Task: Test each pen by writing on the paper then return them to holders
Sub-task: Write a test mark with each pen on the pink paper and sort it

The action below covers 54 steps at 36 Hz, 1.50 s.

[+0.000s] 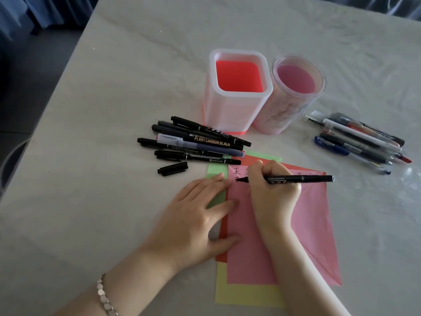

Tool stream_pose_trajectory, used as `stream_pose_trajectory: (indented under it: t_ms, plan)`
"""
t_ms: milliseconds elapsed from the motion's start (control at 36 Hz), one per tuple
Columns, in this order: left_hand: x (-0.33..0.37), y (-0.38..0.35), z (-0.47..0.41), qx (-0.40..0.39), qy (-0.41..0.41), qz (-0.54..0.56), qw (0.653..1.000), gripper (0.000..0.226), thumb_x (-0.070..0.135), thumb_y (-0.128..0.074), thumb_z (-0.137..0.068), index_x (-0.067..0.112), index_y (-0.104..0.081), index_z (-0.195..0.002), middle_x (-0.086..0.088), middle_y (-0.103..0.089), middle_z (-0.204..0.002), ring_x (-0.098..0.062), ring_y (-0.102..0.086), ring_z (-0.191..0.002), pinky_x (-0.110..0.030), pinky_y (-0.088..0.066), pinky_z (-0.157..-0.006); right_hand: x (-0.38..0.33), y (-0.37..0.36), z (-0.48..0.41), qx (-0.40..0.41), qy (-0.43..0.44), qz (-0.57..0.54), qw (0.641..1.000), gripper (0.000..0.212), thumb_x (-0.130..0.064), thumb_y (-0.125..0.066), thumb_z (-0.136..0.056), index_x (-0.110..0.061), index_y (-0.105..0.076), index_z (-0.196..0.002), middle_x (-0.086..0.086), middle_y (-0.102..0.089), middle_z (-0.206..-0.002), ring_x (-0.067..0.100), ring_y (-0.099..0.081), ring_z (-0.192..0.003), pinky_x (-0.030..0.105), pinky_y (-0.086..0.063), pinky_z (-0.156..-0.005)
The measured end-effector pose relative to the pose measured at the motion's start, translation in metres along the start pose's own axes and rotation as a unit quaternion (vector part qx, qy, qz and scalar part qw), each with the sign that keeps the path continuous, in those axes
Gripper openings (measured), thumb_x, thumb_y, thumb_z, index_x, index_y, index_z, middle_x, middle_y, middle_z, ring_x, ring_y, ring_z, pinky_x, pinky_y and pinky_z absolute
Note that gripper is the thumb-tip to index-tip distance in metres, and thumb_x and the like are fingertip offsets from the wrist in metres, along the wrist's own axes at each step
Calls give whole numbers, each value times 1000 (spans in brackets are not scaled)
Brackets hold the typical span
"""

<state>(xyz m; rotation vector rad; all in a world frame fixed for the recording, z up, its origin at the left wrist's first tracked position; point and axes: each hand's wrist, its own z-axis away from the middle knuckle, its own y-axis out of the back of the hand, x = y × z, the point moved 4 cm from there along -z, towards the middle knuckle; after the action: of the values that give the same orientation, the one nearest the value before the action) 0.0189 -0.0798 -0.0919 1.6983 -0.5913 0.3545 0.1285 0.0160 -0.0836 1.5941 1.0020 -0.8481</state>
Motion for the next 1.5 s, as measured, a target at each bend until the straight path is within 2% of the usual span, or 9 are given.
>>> stream_pose_trajectory:
  t_ms: [111,278,361,583,917,1028,1222,1417,1500]
  plan:
    - [0,0,0,0,-1,2,1000,49,53,-63,-70,17,-70,-103,-10,-57,-127,-20,-43,-125,-32,-30,-106,0,-1,-1,-5,4,12,1000,35,-14,-55,-72,-13,-32,-46,-2,-27,-43,9,-25,-47,22,-26,-46]
    - [0,0,0,1,-1,-3,1000,48,53,-63,-71,18,-70,-103,-10,-58,-126,-20,-43,-125,-33,-31,-106,-1,2,1,-2,-11,-13,1000,37,-13,-55,-73,-10,-29,-46,15,-33,-41,11,-28,-45,29,-28,-46]
    - [0,0,0,4,-1,-3,1000,48,52,-63,-71,18,-70,-103,-9,-57,-127,-20,-43,-125,-33,-32,-105,-1,0,0,-11,3,-2,1000,39,-13,-55,-72,-19,-27,-46,-1,-28,-40,8,-26,-45,24,-27,-47]
    - [-1,-1,0,10,-6,-9,1000,48,52,-64,-70,17,-70,-103,-9,-58,-126,-20,-43,-125,-32,-30,-107,0,2,0,14,8,19,1000,37,-13,-53,-72,-18,-28,-46,-6,-24,-42,10,-25,-47,21,-24,-46]
    - [-1,-1,1,8,-13,-25,1000,47,51,-63,-72,16,-70,-101,-10,-58,-126,-21,-44,-124,-35,-33,-105,-3,14,0,43,-69,-75,994,31,-12,-53,-73,-7,-38,-47,4,-37,-45,7,-32,-47,21,-29,-48]
    - [1,8,3,78,-19,-33,996,31,36,-56,-85,13,-63,-105,-12,-59,-123,-23,-48,-121,-38,-34,-104,-5,24,-1,25,-111,-106,988,38,-14,-61,-83,-9,-45,-50,8,-41,-46,15,-37,-46,26,-33,-48]
    - [-21,33,7,205,158,-74,963,29,21,-46,-85,14,-56,-111,-12,-57,-115,-27,-47,-104,-34,-30,-91,-8,47,-4,-34,-105,-71,991,29,-17,-64,-84,-3,-53,-61,-7,-47,-35,4,-42,-34,11,-35,-42]
    - [-38,50,8,150,195,-110,963,33,30,-45,-82,7,-64,-97,-7,-62,-88,-20,-45,-84,-30,-32,-73,-8,68,-5,-74,-113,-61,989,31,-17,-64,-84,-9,-50,-57,-5,-48,-37,4,-41,-35,12,-35,-42]
    - [-38,49,9,118,213,-120,963,19,17,-63,-82,4,-66,-95,-12,-62,-88,-26,-52,-84,-32,-39,-75,-14,77,-3,-93,-128,-100,982,27,-13,-59,-87,-9,-52,-61,-3,-52,-40,5,-44,-36,12,-37,-42]
